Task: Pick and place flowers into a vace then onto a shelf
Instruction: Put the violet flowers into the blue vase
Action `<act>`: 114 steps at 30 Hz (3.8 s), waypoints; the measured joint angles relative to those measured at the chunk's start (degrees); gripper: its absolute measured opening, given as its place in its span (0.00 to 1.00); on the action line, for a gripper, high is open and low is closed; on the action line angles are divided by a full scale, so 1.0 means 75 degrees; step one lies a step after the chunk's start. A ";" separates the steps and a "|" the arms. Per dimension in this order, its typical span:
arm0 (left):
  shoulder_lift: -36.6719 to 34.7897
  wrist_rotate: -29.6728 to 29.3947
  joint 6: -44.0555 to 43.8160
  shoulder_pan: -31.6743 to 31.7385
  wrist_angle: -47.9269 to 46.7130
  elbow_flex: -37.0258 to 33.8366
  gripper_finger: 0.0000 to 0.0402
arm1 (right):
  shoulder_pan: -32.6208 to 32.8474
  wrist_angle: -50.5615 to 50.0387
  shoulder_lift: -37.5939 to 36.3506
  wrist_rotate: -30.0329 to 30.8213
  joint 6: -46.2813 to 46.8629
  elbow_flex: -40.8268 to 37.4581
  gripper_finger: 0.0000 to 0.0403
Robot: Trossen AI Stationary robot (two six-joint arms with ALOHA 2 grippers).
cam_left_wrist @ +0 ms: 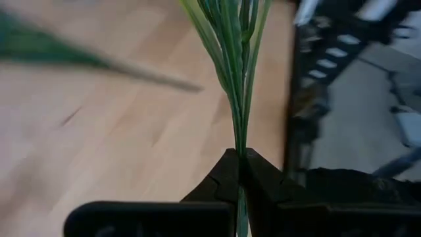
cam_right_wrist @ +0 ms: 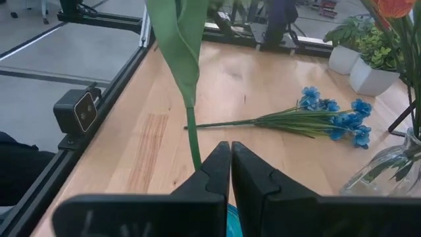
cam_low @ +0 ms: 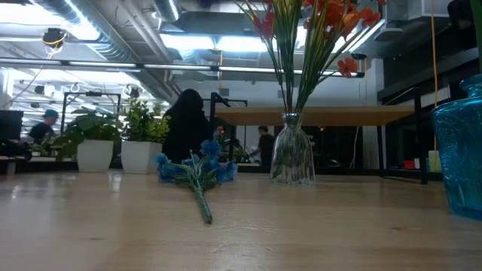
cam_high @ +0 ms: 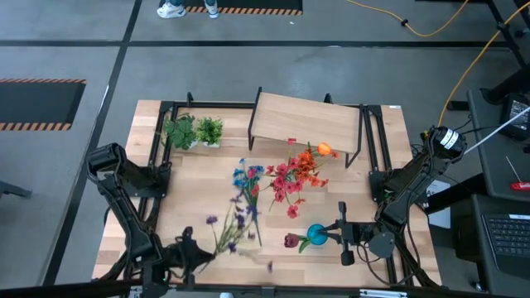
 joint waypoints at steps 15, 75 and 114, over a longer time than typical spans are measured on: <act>-0.0006 -0.0878 0.4891 0.0553 0.2923 0.0006 0.01 | -0.0244 0.1358 0.0000 -0.0081 -0.0590 0.0003 0.05; 0.0023 0.2457 1.2218 0.3748 0.7580 0.0006 0.01 | -0.2340 0.2010 0.0933 -0.4017 -0.4150 0.2940 0.43; -0.0115 0.2648 1.3558 0.4067 0.8560 0.0006 0.01 | -0.3274 0.1627 0.0933 -0.5208 -0.3863 0.2935 0.43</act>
